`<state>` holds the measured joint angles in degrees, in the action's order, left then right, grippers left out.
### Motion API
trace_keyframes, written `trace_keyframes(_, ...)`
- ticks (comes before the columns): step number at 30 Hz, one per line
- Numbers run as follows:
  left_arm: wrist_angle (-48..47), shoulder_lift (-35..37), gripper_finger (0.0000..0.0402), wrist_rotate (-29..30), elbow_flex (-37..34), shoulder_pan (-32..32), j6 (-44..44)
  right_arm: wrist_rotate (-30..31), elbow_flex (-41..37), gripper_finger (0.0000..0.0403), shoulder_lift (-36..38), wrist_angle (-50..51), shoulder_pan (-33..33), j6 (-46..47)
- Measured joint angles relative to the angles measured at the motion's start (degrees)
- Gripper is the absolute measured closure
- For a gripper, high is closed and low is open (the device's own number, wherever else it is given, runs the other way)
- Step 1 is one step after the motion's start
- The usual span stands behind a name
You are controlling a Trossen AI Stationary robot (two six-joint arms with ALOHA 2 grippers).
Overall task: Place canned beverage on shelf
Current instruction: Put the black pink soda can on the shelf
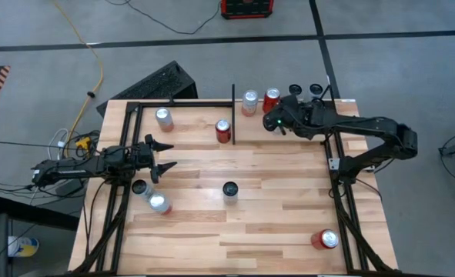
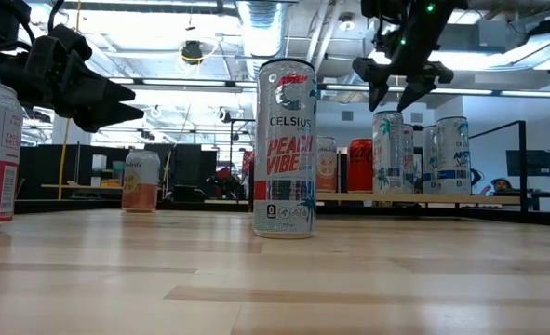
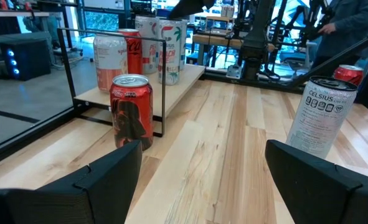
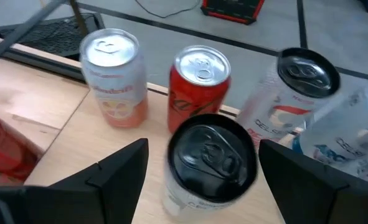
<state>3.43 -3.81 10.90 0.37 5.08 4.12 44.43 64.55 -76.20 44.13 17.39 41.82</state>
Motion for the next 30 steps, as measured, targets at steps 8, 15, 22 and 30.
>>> trace_keyframes(8,0.0,0.0,0.0074,0.0,-0.01,-0.01,0.0,0.8,-2.45,0.0074,0.0,-0.95,0.36,1.88)
trace_keyframes(15,0.0,0.0,0.0074,0.0,0.0,0.0,0.0,0.7,-4.09,0.0074,0.0,-1.32,0.34,3.4)
trace_keyframes(22,-0.01,0.0,0.0074,0.0,-0.01,-0.01,0.0,0.5,-4.09,0.008,0.01,-1.38,0.37,2.31)
trace_keyframes(30,0.01,0.02,0.0074,0.0,-0.01,0.0,0.0,-2.47,-3.98,0.0124,0.09,-1.49,0.79,-0.58)
